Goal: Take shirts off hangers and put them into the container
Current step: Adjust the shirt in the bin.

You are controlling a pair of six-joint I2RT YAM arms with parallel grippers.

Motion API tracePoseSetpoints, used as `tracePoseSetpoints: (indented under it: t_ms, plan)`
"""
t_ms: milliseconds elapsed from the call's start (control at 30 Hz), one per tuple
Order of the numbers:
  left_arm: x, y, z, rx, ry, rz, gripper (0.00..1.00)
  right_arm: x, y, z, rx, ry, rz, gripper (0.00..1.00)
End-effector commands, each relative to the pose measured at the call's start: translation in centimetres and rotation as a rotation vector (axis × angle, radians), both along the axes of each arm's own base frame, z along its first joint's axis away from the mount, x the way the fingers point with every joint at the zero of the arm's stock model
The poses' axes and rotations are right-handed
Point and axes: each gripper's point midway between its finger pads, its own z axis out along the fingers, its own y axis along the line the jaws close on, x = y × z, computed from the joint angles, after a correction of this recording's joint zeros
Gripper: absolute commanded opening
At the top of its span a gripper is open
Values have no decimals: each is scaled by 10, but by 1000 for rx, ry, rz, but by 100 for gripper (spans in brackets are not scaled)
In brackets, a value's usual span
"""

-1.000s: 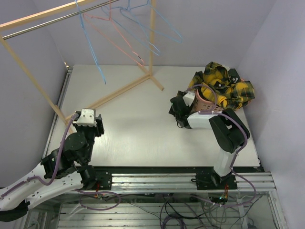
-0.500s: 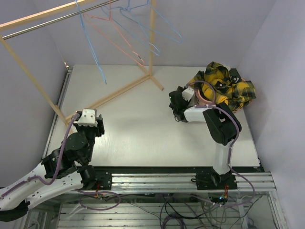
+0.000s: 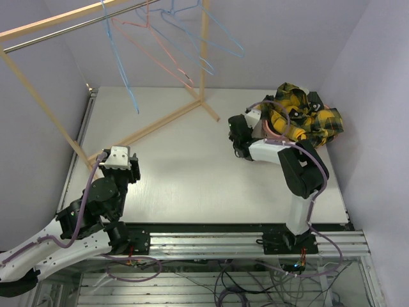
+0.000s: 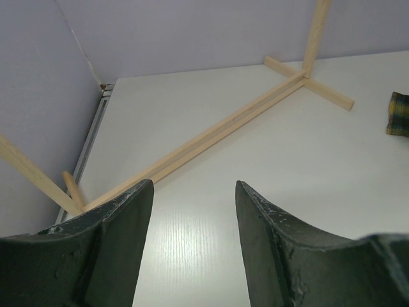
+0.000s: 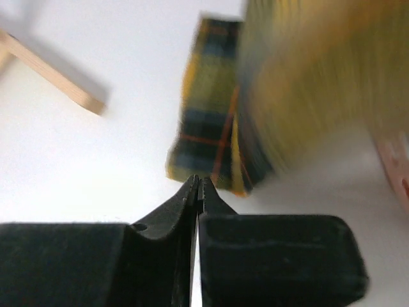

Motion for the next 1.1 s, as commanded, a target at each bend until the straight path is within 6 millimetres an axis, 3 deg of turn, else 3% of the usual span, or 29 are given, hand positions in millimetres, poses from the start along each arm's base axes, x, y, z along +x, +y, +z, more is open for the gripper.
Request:
tracePoseSetpoints:
  t_ms: [0,67,233,700,900,1067]
  plan:
    - [0,0,3,-16,-14,-6,65,20,4,70,1,-109,17,20]
    - [0,1,4,-20,-17,-6,65,17,0,73,-6,-86,-7,36]
    - [-1,2,5,-27,-23,-6,65,5,-9,70,-4,-73,-48,44]
    - [0,0,3,-15,-20,-6,65,-21,-27,63,-37,-51,-92,46]
    - [1,-3,1,-9,-11,-19,65,-18,-31,55,-76,-49,-114,46]
    - [1,-4,0,-5,-12,-19,65,-7,-31,34,-117,-38,-134,46]
